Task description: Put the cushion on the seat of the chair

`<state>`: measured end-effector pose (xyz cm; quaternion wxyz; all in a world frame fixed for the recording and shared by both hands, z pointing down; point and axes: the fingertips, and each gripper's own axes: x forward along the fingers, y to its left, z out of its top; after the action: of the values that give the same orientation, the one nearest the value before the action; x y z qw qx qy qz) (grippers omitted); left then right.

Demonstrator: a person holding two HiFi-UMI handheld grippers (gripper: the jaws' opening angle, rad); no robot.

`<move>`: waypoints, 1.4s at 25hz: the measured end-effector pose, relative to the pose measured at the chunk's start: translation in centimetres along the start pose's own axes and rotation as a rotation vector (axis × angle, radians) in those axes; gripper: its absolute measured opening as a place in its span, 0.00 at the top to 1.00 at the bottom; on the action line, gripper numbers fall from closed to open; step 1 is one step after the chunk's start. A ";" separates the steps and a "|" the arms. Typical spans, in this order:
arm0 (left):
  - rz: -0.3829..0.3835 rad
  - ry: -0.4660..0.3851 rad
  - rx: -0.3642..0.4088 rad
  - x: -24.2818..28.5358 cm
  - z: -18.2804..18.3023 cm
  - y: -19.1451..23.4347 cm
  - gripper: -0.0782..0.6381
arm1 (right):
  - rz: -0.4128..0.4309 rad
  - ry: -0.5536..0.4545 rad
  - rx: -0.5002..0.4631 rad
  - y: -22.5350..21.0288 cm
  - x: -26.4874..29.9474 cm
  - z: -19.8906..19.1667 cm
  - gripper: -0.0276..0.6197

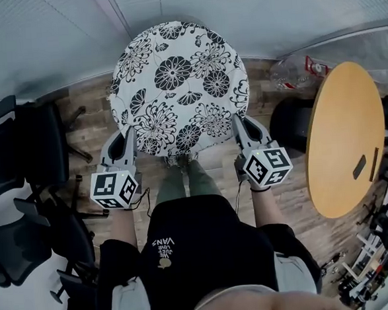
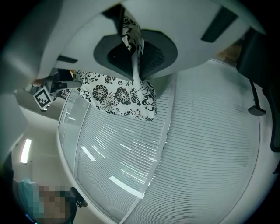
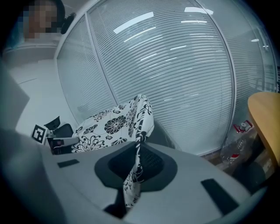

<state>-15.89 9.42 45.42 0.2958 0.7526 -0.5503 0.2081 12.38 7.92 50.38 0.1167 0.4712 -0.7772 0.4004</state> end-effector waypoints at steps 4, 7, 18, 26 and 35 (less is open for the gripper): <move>0.000 0.019 -0.002 0.2 -0.3 0.1 0.84 | -0.005 0.014 0.005 0.1 0.2 -0.2 0.91; 0.000 0.034 -0.012 0.6 -0.7 0.3 0.84 | -0.008 0.027 0.003 -0.1 0.5 -0.5 0.91; -0.001 0.052 -0.019 0.5 -0.6 0.2 0.84 | -0.012 0.047 -0.002 -0.1 0.5 -0.3 0.91; -0.004 0.066 -0.016 0.4 -0.1 -0.4 0.84 | -0.003 0.064 0.000 0.3 0.4 0.0 0.91; -0.001 0.055 -0.021 -0.2 0.3 -0.6 0.84 | -0.001 0.059 -0.028 1.0 -0.2 0.9 0.91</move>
<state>-15.35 9.55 44.94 0.3189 0.7438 -0.5436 0.2227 11.84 7.59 49.17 0.1464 0.4579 -0.7788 0.4030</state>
